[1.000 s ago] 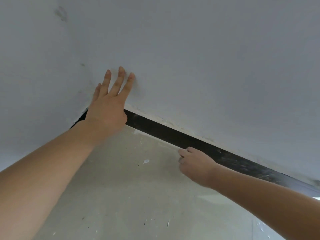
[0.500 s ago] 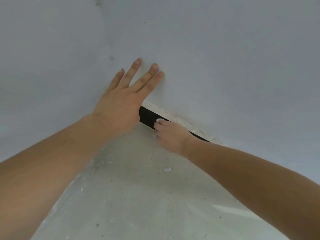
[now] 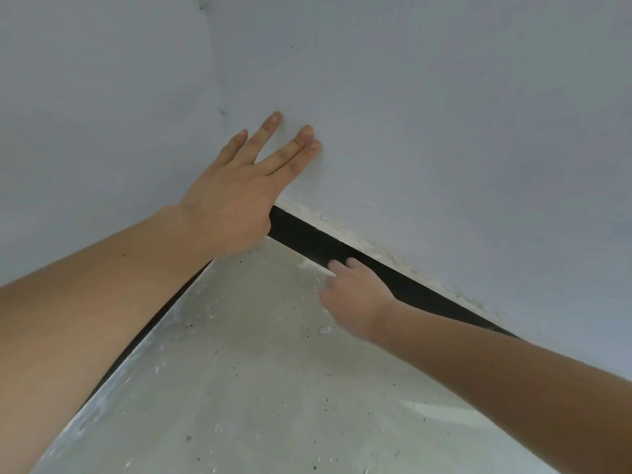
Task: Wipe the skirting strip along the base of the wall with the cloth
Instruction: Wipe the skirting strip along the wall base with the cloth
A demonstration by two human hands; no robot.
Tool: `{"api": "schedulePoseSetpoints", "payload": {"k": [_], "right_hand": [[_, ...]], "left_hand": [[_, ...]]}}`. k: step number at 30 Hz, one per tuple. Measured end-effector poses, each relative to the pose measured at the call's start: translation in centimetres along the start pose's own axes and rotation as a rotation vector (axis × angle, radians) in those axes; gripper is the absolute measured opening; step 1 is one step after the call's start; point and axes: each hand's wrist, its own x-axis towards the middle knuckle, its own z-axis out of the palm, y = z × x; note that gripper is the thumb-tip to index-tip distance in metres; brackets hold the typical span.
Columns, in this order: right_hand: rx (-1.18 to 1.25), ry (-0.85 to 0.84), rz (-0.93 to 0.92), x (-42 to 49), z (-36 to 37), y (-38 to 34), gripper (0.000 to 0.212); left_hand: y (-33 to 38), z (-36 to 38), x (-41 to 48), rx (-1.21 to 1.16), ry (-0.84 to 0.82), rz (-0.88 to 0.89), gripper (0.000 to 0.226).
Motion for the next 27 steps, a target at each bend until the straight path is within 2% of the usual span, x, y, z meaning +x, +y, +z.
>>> {"api": "schedulePoseSetpoints", "payload": {"k": [3, 5, 9, 13, 14, 18, 22, 24, 27], "right_hand": [[-0.062, 0.101, -0.027, 1.0, 0.2, 0.8, 0.018], [-0.138, 0.134, -0.045, 0.2, 1.4, 1.9, 0.012], [-0.183, 0.1, 0.026, -4.0, 5.6, 3.2, 0.016], [-0.114, 0.061, 0.057, -9.4, 9.2, 3.8, 0.012], [-0.117, 0.022, 0.059, -11.0, 9.9, 4.1, 0.009], [-0.123, -0.16, 0.117, -16.6, 12.7, 5.0, 0.032], [0.072, -0.35, 0.26, -19.9, 13.3, 4.2, 0.032], [0.113, -0.345, 0.27, -20.7, 13.0, 3.3, 0.029], [0.03, -0.169, 0.166, -19.6, 12.4, 2.8, 0.026]], "left_hand": [[-0.1, -0.5, 0.0, 0.005, -0.005, 0.007, 0.093], [0.2, -0.9, -0.1, -0.026, -0.02, -0.01, 0.091], [2.3, -1.2, -0.4, -0.087, -0.059, -0.109, 0.092], [5.7, -1.4, -0.3, -0.145, -0.061, -0.175, 0.094], [6.6, -1.6, -0.3, -0.14, -0.037, -0.163, 0.095], [10.6, -2.5, 0.7, -0.035, 0.226, 0.037, 0.093], [15.0, -3.9, 2.7, 0.072, 0.385, 0.25, 0.085], [17.7, -3.8, 3.9, 0.09, 0.446, 0.273, 0.086], [22.2, -2.5, 4.8, 0.089, 0.468, 0.198, 0.09]]}}
